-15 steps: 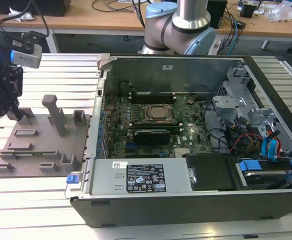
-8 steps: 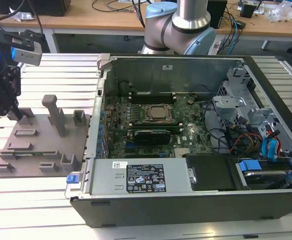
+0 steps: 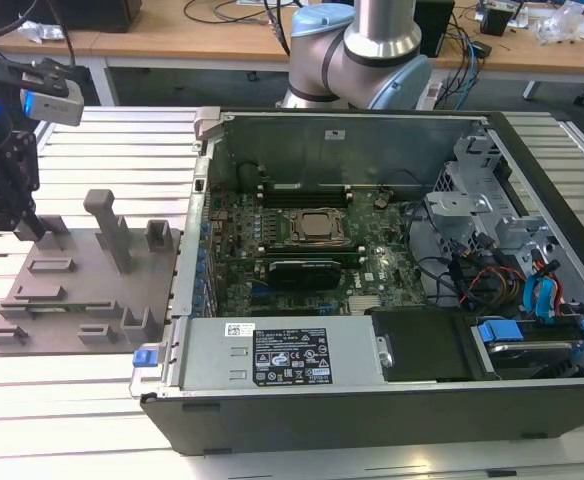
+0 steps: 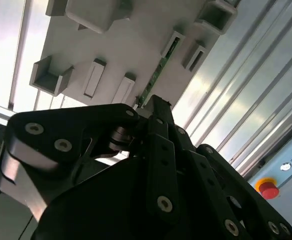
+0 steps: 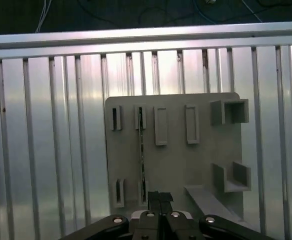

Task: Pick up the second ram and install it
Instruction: 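Pick up the second ram and move it above second insertion slot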

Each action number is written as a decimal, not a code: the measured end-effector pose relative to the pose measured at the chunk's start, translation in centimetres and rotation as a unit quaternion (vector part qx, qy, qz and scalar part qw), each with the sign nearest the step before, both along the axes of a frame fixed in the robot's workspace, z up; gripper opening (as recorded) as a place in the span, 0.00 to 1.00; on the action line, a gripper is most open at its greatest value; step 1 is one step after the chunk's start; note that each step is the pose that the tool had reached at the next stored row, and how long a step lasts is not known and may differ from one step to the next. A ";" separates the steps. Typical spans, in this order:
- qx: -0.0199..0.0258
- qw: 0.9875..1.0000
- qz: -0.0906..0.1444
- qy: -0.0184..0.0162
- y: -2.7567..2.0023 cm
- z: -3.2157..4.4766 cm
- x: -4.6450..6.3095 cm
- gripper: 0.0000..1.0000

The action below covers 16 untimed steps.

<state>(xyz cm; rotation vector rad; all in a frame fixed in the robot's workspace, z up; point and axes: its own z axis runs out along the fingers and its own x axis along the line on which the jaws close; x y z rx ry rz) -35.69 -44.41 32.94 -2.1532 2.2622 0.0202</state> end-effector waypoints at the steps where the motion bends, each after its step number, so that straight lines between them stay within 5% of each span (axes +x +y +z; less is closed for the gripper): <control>1: 0.000 1.000 0.012 0.000 0.00 0.00 0.0 0.10; 7: 0.000 0.999 0.054 0.000 0.00 0.00 0.0 0.10; 12: 0.000 0.999 0.055 0.000 0.00 0.00 0.0 0.10; 16: 0.000 0.999 0.055 0.000 0.00 -0.02 0.0 0.30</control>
